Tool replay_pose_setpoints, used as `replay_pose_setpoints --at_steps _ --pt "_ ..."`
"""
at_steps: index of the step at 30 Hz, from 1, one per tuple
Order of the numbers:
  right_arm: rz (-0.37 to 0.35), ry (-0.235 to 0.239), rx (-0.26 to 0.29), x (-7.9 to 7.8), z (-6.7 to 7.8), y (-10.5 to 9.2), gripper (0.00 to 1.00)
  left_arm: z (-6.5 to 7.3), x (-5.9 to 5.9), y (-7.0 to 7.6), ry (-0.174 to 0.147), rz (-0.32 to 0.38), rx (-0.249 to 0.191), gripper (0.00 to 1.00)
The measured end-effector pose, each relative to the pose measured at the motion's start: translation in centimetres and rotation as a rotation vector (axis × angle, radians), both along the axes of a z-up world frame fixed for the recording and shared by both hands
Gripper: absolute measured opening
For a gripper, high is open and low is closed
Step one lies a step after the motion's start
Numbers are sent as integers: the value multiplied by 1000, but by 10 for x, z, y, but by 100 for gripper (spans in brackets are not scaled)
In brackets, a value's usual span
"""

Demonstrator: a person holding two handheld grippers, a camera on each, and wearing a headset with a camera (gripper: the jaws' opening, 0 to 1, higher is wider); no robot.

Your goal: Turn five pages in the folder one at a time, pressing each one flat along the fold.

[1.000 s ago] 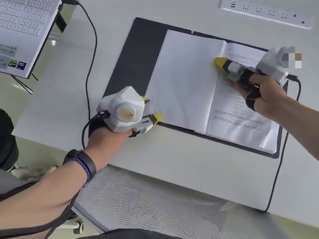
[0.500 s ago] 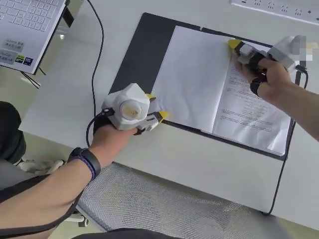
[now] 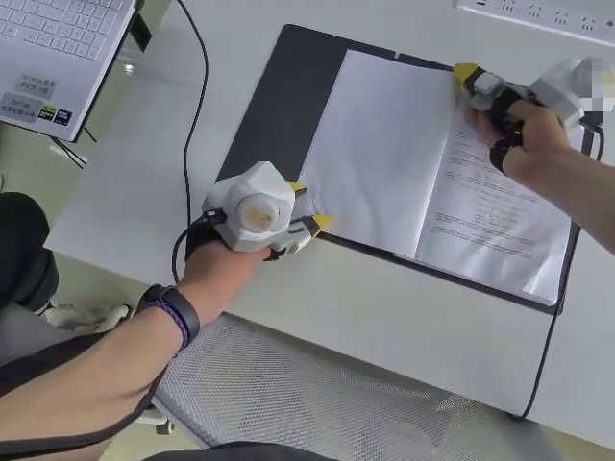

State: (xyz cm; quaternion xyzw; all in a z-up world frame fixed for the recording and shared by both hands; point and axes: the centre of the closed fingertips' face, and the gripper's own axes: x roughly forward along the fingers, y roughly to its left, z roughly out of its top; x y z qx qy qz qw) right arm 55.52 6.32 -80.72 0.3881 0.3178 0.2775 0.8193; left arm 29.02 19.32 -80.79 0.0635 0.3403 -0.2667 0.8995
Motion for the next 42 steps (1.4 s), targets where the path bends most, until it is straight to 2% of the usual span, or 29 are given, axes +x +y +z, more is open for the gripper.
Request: replay_pose_setpoints --at_steps 4,7,12,17,19,21,23,25,27,29,31,32,33,36,41,42 --pt "35 -9 -2 -13 3 3 0 -3 1 1 2 -2 3 30" --pt "79 -4 22 -26 4 5 0 -3 2 2 3 -2 -2 30" --pt "149 -14 4 -49 7 8 0 -2 1 1 2 -6 3 30" --pt "186 -14 3 -67 7 8 0 0 0 0 3 -9 7 30" --pt "205 -18 -4 -82 11 11 0 0 0 0 1 -8 7 29" --pt "224 -21 -9 -80 10 11 0 0 -1 0 -3 -5 5 29" --pt "233 -20 -9 -92 10 12 0 1 -1 0 -3 -8 7 29" --pt "241 -18 -8 -97 8 10 0 2 -1 -1 -3 -9 7 30" --pt "255 -20 -10 -118 8 11 0 3 -2 -1 -3 -12 9 30" --pt "266 -19 -9 -118 8 10 0 4 -3 -1 -3 -14 9 30" --pt "271 -17 -9 -130 10 9 0 5 -3 -1 -4 -14 8 30" --pt "279 -17 -12 -142 16 12 0 5 -3 -1 -5 -15 9 29" --pt "286 -17 -15 -148 17 12 0 5 -4 -1 -5 -16 10 29" --pt "331 -18 -24 -177 22 18 0 8 -5 -2 -4 -16 7 29" --pt "366 -12 -26 -206 24 20 0 10 -6 -2 -3 -12 6 29" --pt "392 -13 -32 -217 24 21 0 10 -6 -2 -3 -11 6 29"
